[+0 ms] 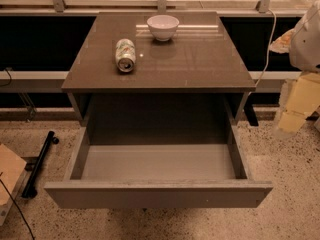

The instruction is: Close top drawer

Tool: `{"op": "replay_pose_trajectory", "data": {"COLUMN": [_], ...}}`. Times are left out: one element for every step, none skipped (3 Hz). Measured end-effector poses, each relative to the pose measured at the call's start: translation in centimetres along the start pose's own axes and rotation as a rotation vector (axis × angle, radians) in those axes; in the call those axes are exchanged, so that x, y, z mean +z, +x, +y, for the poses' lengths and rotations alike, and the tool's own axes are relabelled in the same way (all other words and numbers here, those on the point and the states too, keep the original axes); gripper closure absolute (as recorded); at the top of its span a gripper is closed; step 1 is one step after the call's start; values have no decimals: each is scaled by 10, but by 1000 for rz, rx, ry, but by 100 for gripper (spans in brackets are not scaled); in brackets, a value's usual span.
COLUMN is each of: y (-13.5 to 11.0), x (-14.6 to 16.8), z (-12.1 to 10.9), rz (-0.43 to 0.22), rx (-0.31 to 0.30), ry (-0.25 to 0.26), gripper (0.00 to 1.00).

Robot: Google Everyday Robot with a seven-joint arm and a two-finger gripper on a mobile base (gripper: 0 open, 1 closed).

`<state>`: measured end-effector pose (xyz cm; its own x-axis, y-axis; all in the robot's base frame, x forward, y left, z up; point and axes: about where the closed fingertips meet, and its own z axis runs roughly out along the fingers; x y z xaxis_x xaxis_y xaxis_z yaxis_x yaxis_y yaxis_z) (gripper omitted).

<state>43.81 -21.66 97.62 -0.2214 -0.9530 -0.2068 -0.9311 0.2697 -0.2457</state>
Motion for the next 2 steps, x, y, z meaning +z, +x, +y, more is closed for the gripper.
{"op": "replay_pose_trajectory", "data": {"y": [0,-5], "x": [0,-9], "z": [0,-2], "rz": [0,4], "rx": [0,-27], "ry": [0,30], "gripper": [0,15]}}
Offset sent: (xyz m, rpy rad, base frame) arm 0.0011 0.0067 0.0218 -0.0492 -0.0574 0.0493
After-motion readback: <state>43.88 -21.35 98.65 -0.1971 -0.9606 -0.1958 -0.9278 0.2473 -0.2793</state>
